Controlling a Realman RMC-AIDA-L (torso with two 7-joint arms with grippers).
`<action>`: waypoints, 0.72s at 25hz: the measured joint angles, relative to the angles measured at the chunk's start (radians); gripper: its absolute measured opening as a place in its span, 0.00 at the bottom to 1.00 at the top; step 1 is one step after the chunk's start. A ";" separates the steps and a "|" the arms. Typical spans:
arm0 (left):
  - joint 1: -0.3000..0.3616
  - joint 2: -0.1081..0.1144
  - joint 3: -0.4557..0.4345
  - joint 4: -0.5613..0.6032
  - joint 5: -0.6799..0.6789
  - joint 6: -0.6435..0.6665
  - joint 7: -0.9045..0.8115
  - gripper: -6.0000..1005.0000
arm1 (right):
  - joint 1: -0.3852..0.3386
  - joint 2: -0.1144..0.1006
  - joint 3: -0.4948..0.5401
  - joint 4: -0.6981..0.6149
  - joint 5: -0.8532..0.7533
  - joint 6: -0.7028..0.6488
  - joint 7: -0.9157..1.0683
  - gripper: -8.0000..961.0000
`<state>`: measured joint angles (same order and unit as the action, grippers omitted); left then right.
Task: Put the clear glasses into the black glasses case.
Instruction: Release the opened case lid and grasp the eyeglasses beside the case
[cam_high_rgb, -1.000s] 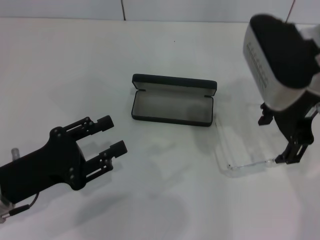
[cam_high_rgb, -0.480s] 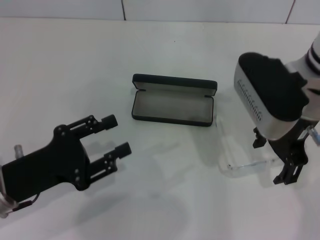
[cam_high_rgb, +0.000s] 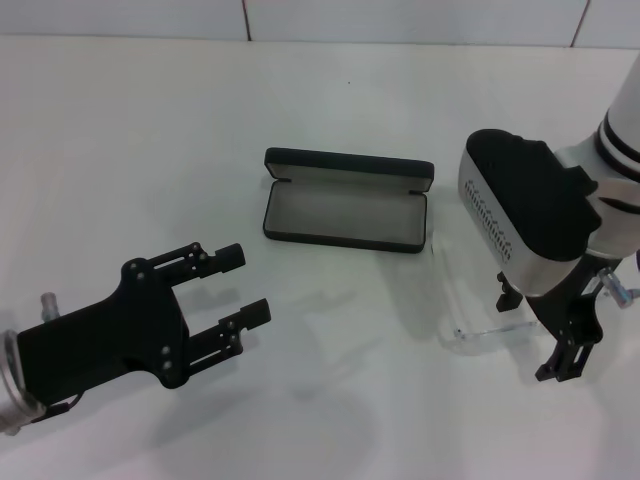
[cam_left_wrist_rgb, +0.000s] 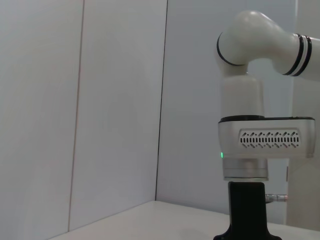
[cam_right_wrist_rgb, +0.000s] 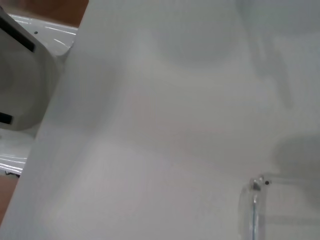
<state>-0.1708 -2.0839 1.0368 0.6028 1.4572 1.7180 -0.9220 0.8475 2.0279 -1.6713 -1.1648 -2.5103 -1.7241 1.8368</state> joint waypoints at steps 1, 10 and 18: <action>0.000 0.000 0.000 0.000 0.000 0.000 0.000 0.59 | 0.001 0.000 -0.002 0.005 0.001 0.003 0.000 0.89; 0.007 -0.002 0.004 0.000 0.000 -0.013 0.003 0.59 | -0.002 0.000 -0.043 0.014 -0.005 0.039 -0.001 0.69; 0.013 -0.002 0.002 0.000 0.000 -0.012 -0.002 0.59 | -0.026 -0.001 -0.046 -0.011 -0.009 0.055 0.003 0.38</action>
<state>-0.1574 -2.0863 1.0390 0.6029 1.4573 1.7061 -0.9235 0.8213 2.0267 -1.7176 -1.1760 -2.5191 -1.6693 1.8400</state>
